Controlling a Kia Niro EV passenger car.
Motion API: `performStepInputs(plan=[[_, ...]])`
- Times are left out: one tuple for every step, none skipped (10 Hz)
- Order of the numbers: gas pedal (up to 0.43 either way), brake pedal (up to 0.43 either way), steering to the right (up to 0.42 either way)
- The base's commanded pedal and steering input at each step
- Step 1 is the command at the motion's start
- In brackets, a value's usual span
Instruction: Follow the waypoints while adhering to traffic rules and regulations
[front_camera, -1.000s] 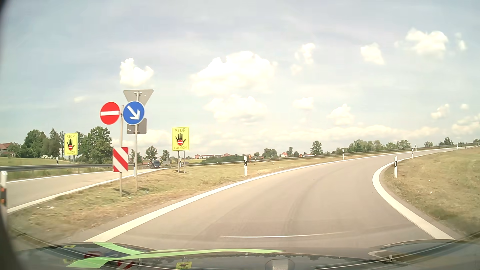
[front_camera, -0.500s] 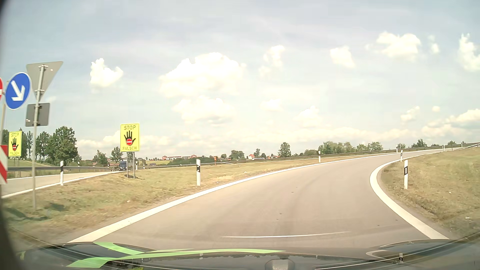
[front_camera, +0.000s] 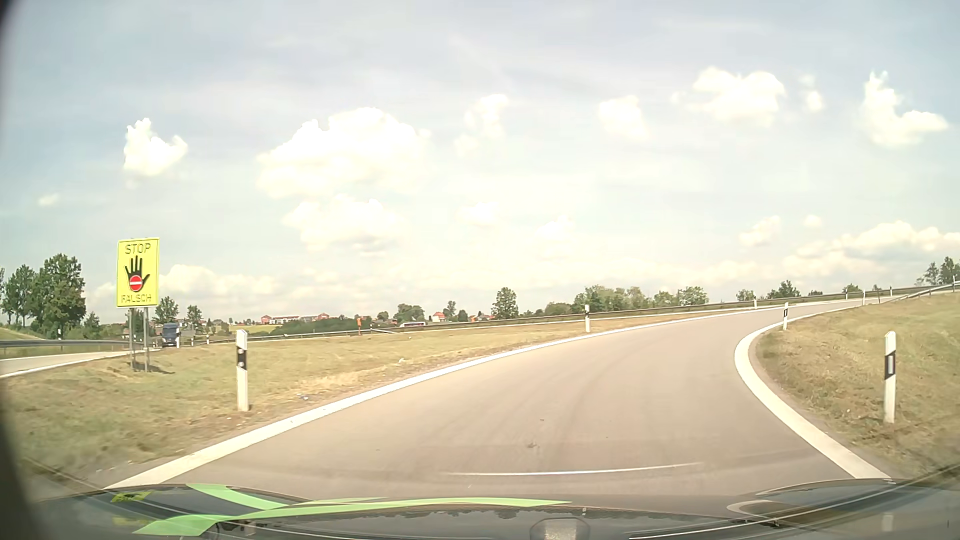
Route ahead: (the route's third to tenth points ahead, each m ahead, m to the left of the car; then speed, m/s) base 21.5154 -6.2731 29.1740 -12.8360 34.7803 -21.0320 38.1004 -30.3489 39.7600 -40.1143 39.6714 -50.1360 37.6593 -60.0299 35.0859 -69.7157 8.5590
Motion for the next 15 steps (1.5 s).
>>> performStepInputs(plan=[[0.197,0.0,0.105],[0.197,0.0,0.105],[0.197,0.0,0.105],[0.197,0.0,0.104],[0.197,0.0,0.103],[0.197,0.0,0.102],[0.197,0.0,0.102],[0.197,0.0,0.102],[0.197,0.0,0.101],[0.197,0.0,0.102],[0.197,0.0,0.101],[0.197,0.0,0.102],[0.197,0.0,0.105],[0.197,0.0,0.108],[0.197,0.0,0.108]])
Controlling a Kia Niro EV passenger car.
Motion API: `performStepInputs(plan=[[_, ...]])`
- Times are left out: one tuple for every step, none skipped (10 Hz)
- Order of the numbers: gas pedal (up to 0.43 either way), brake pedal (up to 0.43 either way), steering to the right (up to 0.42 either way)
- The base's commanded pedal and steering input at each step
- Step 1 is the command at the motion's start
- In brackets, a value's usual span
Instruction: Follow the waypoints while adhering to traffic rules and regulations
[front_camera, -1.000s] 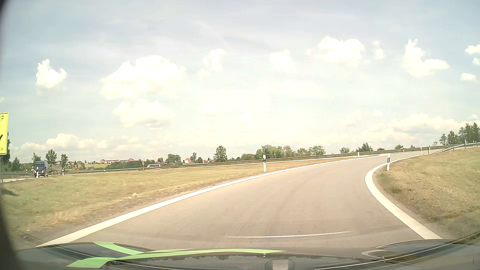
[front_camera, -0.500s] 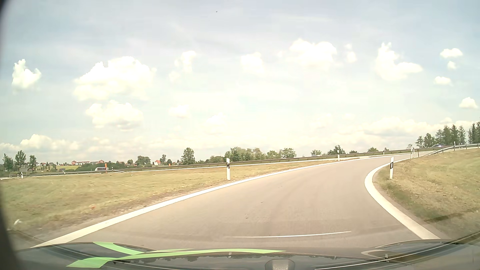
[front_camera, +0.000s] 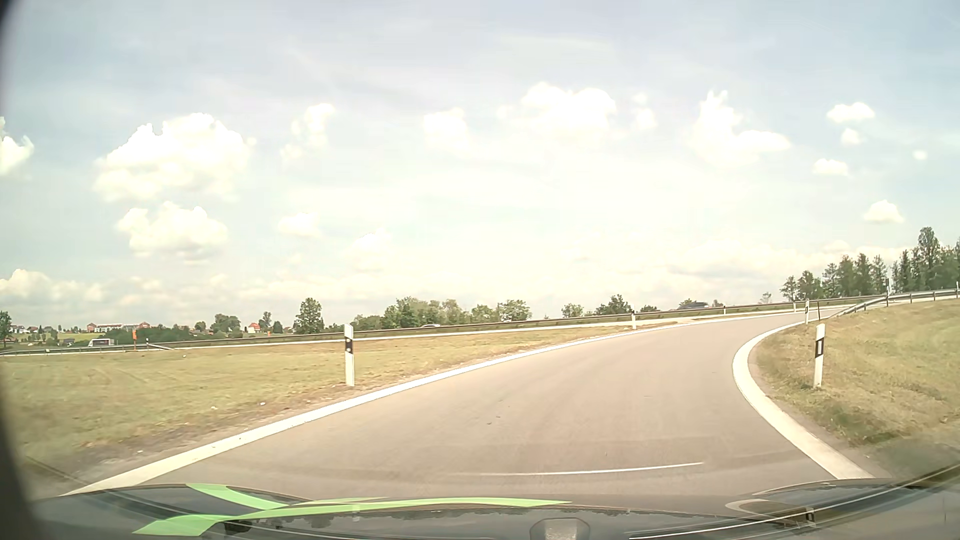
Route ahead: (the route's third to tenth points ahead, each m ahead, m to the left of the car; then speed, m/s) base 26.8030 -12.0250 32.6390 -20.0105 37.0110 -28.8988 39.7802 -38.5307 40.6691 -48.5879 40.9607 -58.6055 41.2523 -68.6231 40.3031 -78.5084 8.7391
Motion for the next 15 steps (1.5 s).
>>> performStepInputs(plan=[[0.197,0.0,0.109],[0.197,0.0,0.109],[0.197,0.0,0.108],[0.197,0.0,0.105],[0.197,0.0,0.104],[0.197,0.0,0.104],[0.197,0.0,0.104],[0.197,0.0,0.105],[0.197,0.0,0.105],[0.197,0.0,0.105],[0.197,0.0,0.106],[0.197,0.0,0.106],[0.197,0.0,0.104],[0.197,0.0,0.104],[0.197,0.0,0.104]])
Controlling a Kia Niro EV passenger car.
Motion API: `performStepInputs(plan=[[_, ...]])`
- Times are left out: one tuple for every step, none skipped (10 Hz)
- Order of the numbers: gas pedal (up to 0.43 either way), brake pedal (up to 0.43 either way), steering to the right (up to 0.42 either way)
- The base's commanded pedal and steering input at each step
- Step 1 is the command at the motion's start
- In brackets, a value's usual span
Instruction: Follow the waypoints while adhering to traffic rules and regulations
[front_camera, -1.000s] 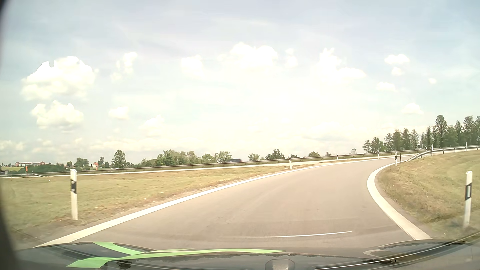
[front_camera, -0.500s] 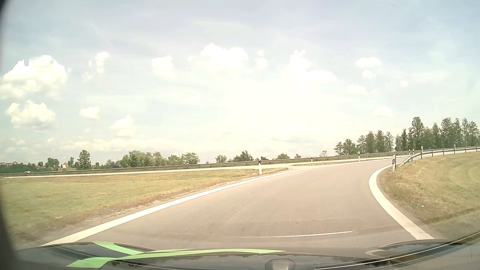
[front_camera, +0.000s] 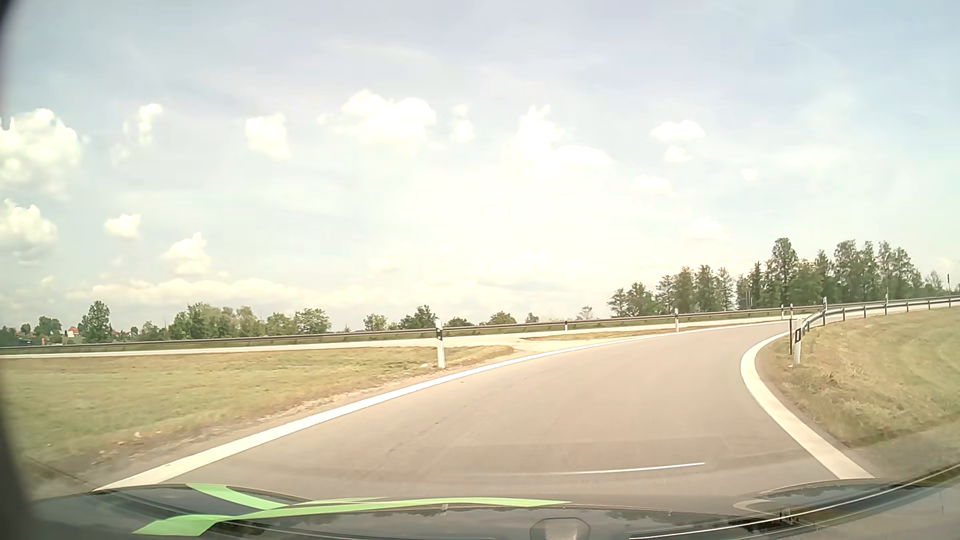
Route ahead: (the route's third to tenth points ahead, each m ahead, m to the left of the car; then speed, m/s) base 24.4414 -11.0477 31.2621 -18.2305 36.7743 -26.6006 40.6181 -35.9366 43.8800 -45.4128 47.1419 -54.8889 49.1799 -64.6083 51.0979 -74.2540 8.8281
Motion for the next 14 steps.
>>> performStepInputs(plan=[[0.197,0.0,0.103],[0.197,0.0,0.103],[0.197,0.0,0.103],[0.197,0.0,0.106],[0.197,0.0,0.11],[0.197,0.0,0.11],[0.197,0.0,0.11],[0.197,0.0,0.11],[0.189,0.0,0.111],[0.189,0.0,0.112],[0.189,0.0,0.114],[0.189,0.0,0.114],[0.189,0.0,0.114],[0.189,0.0,0.114]])
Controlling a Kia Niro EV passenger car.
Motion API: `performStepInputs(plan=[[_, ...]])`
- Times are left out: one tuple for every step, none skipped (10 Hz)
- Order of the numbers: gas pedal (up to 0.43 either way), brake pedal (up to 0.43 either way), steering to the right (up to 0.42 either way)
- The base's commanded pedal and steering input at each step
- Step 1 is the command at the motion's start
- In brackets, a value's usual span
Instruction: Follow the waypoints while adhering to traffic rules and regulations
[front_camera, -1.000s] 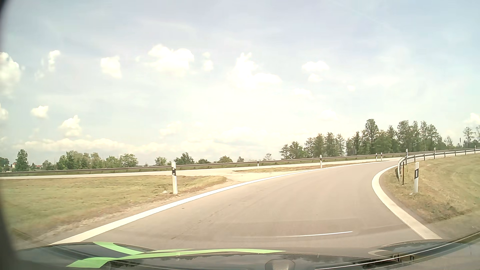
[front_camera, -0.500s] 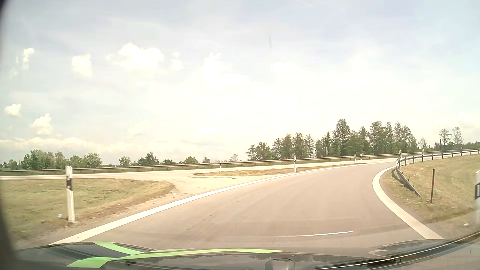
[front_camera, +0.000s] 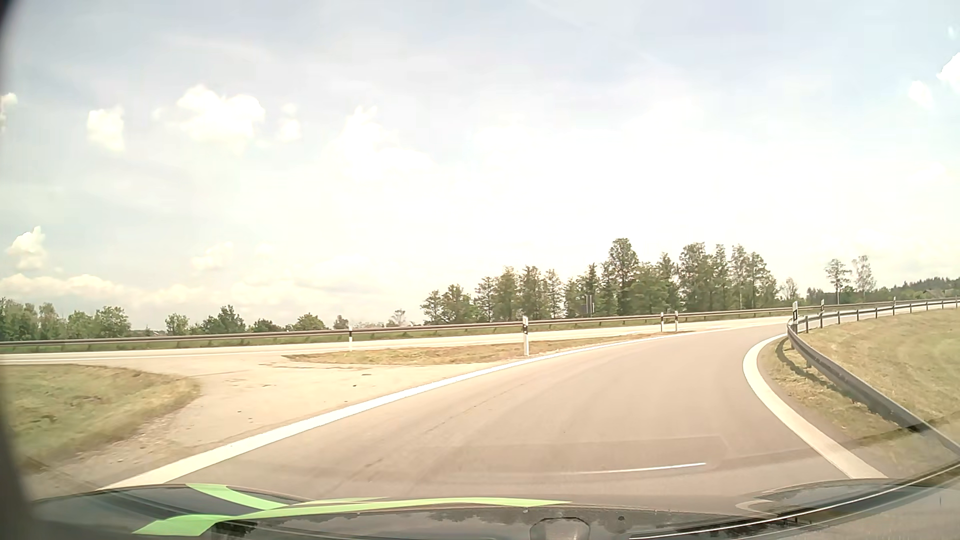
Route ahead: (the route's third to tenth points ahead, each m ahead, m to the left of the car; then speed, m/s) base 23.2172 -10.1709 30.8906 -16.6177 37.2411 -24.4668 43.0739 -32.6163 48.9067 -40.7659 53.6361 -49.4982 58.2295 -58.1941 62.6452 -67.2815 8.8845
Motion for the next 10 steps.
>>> performStepInputs(plan=[[0.189,0.0,0.113],[0.189,0.0,0.112],[0.189,0.0,0.112],[0.189,0.0,0.112],[0.189,0.0,0.112],[0.189,0.0,0.112],[0.189,0.0,0.111],[0.189,0.0,0.111],[0.189,0.0,0.111],[0.177,0.0,0.111]])
